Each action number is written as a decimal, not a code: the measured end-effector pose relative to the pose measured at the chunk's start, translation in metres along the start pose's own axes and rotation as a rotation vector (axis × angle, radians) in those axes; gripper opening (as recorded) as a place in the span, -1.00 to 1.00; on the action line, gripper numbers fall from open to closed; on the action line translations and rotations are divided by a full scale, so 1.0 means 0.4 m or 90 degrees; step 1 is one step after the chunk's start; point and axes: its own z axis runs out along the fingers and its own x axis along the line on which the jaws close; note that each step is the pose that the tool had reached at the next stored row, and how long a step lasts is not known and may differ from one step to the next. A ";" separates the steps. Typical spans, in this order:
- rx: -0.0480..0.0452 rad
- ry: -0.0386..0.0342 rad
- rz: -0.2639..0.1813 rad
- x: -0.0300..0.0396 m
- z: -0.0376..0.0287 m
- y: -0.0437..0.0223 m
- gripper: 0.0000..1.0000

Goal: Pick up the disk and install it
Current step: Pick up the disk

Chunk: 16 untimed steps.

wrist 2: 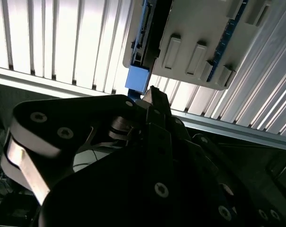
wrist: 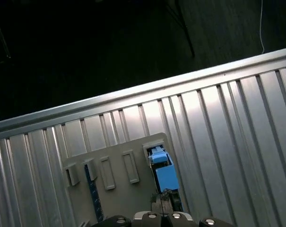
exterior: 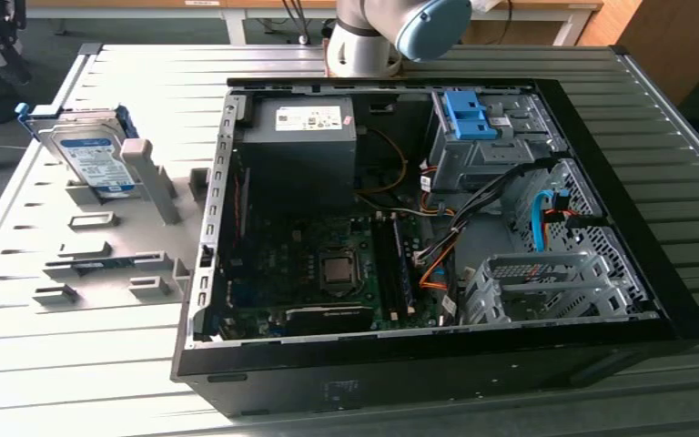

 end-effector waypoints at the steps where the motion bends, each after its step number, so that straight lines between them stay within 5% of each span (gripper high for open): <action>1: 0.0001 0.0002 -0.007 0.000 0.000 0.000 -0.79; 16: 0.0009 0.0028 -0.104 0.000 0.000 0.000 -0.79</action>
